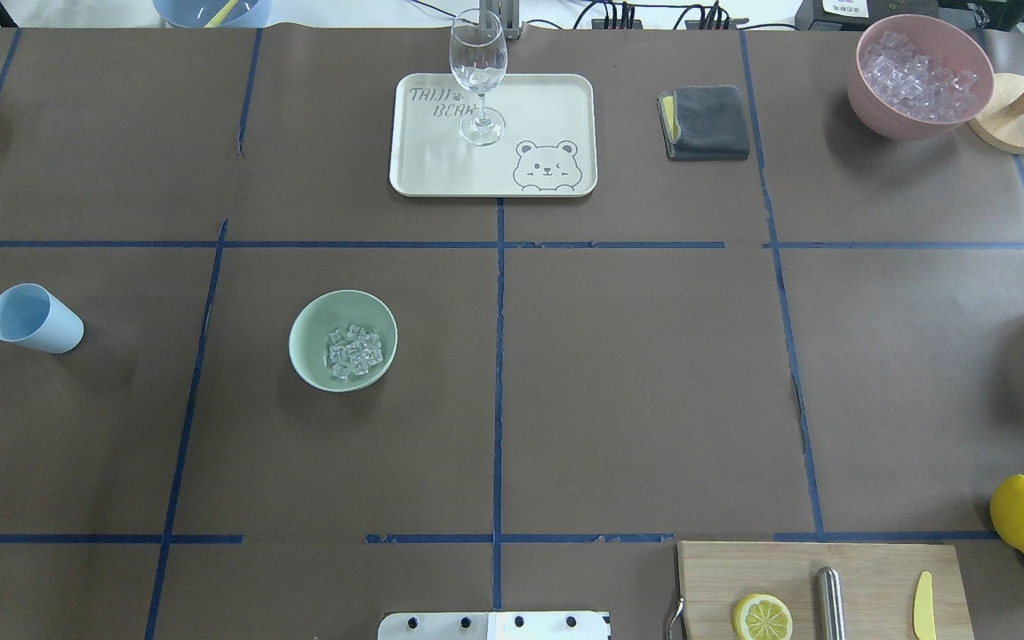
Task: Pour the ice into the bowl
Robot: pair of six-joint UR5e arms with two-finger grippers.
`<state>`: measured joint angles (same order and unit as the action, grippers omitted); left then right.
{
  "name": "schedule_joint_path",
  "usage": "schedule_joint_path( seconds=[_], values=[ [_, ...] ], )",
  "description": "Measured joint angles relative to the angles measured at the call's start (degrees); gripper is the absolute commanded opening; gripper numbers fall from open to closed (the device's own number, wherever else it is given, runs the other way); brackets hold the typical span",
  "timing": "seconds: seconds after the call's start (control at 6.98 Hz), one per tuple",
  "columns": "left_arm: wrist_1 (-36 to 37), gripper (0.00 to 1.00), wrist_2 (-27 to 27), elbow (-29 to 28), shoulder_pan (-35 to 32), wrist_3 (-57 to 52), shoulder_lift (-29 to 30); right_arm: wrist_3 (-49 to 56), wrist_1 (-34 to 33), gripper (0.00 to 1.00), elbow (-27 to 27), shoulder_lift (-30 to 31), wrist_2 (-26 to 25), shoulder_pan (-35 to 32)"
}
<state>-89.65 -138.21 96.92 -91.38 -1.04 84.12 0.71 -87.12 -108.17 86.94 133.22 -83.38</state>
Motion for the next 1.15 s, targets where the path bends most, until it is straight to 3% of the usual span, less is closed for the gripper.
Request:
schedule_joint_path(
  seconds=[1.15],
  values=[
    [0.0, 1.00, -0.1, 0.2, 0.1, 0.2, 1.6, 0.0, 0.1, 1.00, 0.1, -0.7, -5.8, 3.4]
  ],
)
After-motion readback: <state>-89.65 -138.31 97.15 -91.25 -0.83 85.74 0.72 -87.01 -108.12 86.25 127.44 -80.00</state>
